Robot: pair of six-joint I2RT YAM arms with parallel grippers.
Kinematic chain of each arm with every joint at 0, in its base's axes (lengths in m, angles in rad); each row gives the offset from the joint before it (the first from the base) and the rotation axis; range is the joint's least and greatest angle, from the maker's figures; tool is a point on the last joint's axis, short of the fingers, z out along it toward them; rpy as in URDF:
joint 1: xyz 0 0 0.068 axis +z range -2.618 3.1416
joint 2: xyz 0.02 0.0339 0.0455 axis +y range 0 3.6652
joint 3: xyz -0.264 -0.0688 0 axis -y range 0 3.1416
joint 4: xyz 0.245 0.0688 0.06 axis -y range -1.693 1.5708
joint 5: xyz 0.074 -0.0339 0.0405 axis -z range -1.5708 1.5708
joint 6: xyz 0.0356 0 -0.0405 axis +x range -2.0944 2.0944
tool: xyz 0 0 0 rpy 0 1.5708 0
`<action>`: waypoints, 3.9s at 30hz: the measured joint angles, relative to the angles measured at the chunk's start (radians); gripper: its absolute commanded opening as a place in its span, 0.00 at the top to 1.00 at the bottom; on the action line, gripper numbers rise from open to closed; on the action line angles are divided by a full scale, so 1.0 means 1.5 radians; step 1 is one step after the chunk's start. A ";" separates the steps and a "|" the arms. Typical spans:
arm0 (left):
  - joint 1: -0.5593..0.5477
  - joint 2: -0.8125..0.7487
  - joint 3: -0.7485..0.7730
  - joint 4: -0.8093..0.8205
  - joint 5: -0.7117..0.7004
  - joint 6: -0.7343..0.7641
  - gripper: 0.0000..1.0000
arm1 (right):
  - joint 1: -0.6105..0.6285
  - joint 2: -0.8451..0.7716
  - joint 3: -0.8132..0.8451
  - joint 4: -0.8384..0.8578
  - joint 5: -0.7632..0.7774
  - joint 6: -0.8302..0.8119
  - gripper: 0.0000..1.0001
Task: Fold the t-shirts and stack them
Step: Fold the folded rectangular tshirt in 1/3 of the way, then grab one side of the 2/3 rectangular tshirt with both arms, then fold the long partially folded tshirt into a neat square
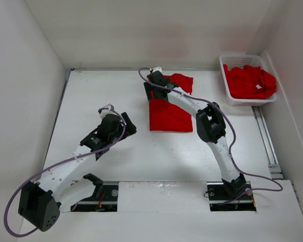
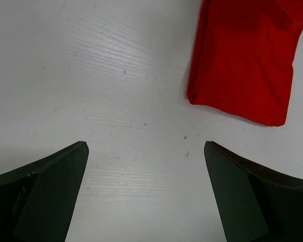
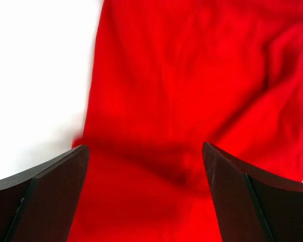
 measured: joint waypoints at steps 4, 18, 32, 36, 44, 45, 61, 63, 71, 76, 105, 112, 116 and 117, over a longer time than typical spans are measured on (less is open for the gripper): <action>0.000 -0.022 0.000 -0.006 -0.003 -0.002 0.00 | -0.026 0.072 0.132 -0.007 0.011 0.004 0.01; -0.007 0.054 0.002 0.060 0.010 0.014 0.00 | -0.098 -0.348 -0.344 0.037 -0.078 0.119 0.00; -0.100 0.388 0.167 0.107 -0.045 0.035 0.02 | -0.176 -0.587 -0.723 0.033 -0.166 0.222 0.03; -0.100 0.436 0.193 0.113 -0.051 0.048 0.10 | -0.180 -0.552 -0.723 0.035 -0.182 0.231 0.04; -0.100 0.495 0.217 0.129 -0.045 0.064 0.27 | -0.180 -0.505 -0.723 0.042 -0.209 0.245 0.14; -0.100 0.498 0.218 0.130 -0.045 0.067 0.31 | -0.180 -0.498 -0.723 0.045 -0.213 0.245 0.16; -0.132 0.553 0.244 0.175 -0.051 0.072 1.00 | -0.180 -0.456 -0.735 0.098 -0.263 0.272 0.93; -0.133 0.553 0.242 0.178 -0.050 0.071 1.00 | -0.178 -0.460 -0.738 0.099 -0.266 0.273 0.95; -0.203 0.461 0.175 0.123 -0.091 0.031 1.00 | -0.134 -0.575 -0.797 0.043 -0.263 0.273 1.00; -0.304 0.358 0.162 0.004 -0.122 -0.043 1.00 | -0.066 -0.718 -0.841 -0.041 -0.242 0.303 1.00; -0.136 0.239 0.289 -0.025 -0.060 -0.013 1.00 | -0.178 -0.757 -0.662 -0.113 -0.234 0.282 0.97; -0.110 0.347 0.399 0.013 -0.052 0.075 1.00 | -0.230 -0.687 -0.594 -0.063 -0.253 0.244 0.98; -0.083 0.386 0.428 0.030 -0.038 0.096 1.00 | -0.251 -0.638 -0.564 -0.042 -0.271 0.231 0.99; -0.075 0.391 0.431 0.033 -0.032 0.099 1.00 | -0.254 -0.625 -0.557 -0.038 -0.277 0.228 0.99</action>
